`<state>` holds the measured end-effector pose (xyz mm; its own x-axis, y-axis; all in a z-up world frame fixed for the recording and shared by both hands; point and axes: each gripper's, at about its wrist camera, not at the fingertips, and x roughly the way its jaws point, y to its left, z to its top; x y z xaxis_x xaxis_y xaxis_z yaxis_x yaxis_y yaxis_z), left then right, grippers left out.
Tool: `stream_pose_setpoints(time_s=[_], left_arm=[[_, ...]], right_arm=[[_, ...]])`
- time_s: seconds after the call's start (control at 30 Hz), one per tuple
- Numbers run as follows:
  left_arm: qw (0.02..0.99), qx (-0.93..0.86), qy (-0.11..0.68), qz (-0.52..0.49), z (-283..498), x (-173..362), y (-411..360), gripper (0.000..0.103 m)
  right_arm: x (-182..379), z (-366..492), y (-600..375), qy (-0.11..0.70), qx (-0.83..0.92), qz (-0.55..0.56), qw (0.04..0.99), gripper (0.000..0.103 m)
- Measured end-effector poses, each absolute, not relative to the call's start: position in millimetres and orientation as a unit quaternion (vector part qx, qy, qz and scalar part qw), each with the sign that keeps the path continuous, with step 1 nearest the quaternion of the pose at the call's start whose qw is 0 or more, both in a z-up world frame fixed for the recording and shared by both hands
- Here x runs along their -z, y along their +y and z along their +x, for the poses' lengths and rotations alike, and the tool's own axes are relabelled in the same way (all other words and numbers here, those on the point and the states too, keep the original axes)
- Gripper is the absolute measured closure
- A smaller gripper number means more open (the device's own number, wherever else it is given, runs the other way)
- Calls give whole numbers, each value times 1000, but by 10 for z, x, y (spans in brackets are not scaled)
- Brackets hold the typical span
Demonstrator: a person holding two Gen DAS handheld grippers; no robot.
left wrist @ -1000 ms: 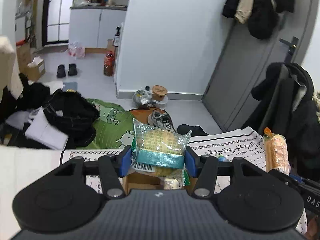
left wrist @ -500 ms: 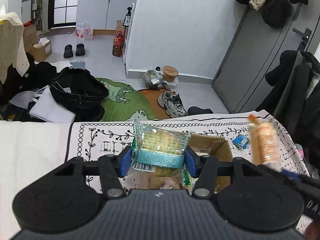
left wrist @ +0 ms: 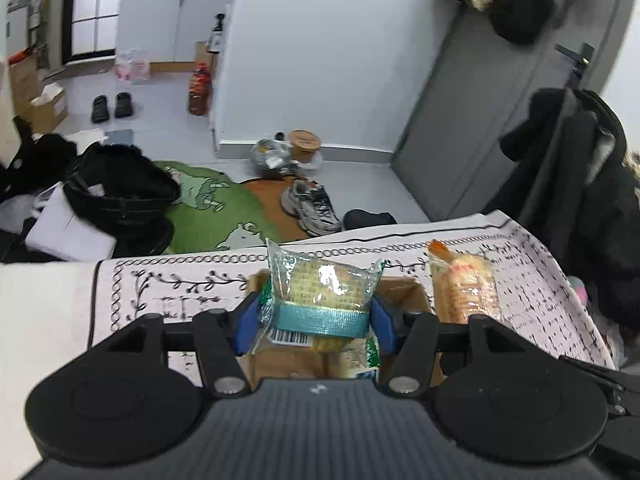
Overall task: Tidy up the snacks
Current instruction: 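Open both tools to drop the snacks into the box, then move both tools back over the remaining candies on the cloth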
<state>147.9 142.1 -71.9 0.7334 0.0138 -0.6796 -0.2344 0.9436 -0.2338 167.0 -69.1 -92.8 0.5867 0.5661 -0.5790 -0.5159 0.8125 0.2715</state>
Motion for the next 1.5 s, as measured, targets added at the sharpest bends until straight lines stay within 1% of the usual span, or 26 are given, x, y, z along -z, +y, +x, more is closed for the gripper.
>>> stream_pose_setpoints(time_s=[0.03,0.1,0.17,0.53,0.6,0.63,0.67,0.7,0.73,0.93,1.0,1.1,1.17,1.23,1.37,1.47,1.5], left_arm=[[918,-70,361,-148,1486,726,1407,43],[917,-77,362,-148,1465,727,1385,36],[916,-79,360,-158,1408,712,1396,33],[913,-123,344,-183,1263,581,1553,31],[913,-124,342,-186,1260,570,1575,31],[913,-125,341,-188,1260,567,1579,31],[912,-127,341,-189,1261,568,1581,30],[912,-129,341,-187,1261,570,1572,28],[912,-129,342,-184,1257,570,1555,27],[911,-124,352,-174,1286,604,1403,24],[912,-122,356,-165,1283,617,1334,21],[911,-120,362,-155,1296,638,1235,19],[911,-116,365,-153,1304,633,1190,19],[912,-108,366,-151,1328,619,1112,18],[918,-92,360,-141,1368,573,937,8],[921,-82,356,-132,1419,546,780,0],[922,-78,356,-133,1426,541,751,0]], right_arm=[[929,1672,-704,340,-303,38,890,71],[923,1667,-725,341,-304,41,889,71],[913,1666,-721,340,-306,41,888,71],[915,1739,-656,344,-328,59,878,70],[910,1739,-621,340,-344,56,873,67],[907,1741,-617,339,-350,54,872,57],[901,1748,-610,340,-353,50,870,45],[896,1749,-615,340,-350,48,872,41],[892,1749,-635,338,-344,47,875,39],[961,1814,-825,359,-319,47,876,39],[961,1813,-902,359,-310,43,880,39],[956,1826,-1053,358,-297,46,884,33],[936,1834,-1146,354,-289,44,889,26],[915,1836,-1236,348,-282,41,893,23],[887,1857,-1431,341,-264,40,901,15],[871,1876,-1593,336,-248,45,908,10],[867,1883,-1654,334,-243,46,909,9]])
